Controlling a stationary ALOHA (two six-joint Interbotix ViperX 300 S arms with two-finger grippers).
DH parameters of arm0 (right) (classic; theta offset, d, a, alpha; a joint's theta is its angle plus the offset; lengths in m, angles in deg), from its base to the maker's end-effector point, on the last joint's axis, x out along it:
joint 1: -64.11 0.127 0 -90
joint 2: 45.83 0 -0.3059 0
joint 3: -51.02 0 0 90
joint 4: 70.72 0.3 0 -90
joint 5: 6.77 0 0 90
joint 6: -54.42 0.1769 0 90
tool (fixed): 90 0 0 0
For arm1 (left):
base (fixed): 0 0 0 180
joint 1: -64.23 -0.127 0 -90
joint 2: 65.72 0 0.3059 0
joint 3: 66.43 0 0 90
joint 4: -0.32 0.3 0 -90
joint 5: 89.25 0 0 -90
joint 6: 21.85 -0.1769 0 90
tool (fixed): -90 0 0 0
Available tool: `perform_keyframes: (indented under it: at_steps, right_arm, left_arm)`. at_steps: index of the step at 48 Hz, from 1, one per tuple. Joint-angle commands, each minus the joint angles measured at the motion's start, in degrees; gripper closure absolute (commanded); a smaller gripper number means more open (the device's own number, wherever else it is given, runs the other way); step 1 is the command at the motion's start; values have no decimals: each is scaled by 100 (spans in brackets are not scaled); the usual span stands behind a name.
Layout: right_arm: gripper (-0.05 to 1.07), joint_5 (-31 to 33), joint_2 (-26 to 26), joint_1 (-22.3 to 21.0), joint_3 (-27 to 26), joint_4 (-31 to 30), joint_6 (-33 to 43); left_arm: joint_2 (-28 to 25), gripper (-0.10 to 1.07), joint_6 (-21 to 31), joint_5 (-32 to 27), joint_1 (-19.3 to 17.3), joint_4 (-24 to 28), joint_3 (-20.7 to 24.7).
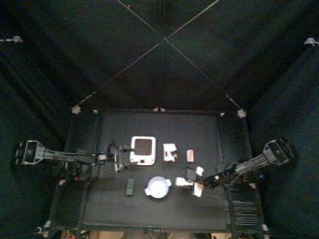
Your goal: Put white sushi roll on stove to cut
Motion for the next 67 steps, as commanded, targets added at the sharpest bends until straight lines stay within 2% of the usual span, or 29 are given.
perform_keyframes:
  at_steps: [1, 19, 32, 46, 61, 67]
  right_arm:
    - [32, -35, -141, -35, -158, 70, 9]
    - [32, -26, -132, -580, -879, 1301, 0]
    - [32, -44, -79, -835, -1459, 1099, 0]
    - [32, -457, 185, -1239, -2127, 325, 79]
    - [32, -527, 721, -1951, -2751, 396, 114]
    - [32, -519, 905, -2276, -2900, 756, 123]
  left_arm:
    - [62, -6, 0, 26, -18, -53, 35]
    - [70, -6, -18, 26, -88, -290, 0]
    - [70, -6, -18, 26, -123, -290, -9]
    - [70, -6, -9, 26, -141, -290, -18]
    - [70, -6, 0, 26, -141, -290, -26]
    - [79, -6, 0, 26, -141, -325, -62]
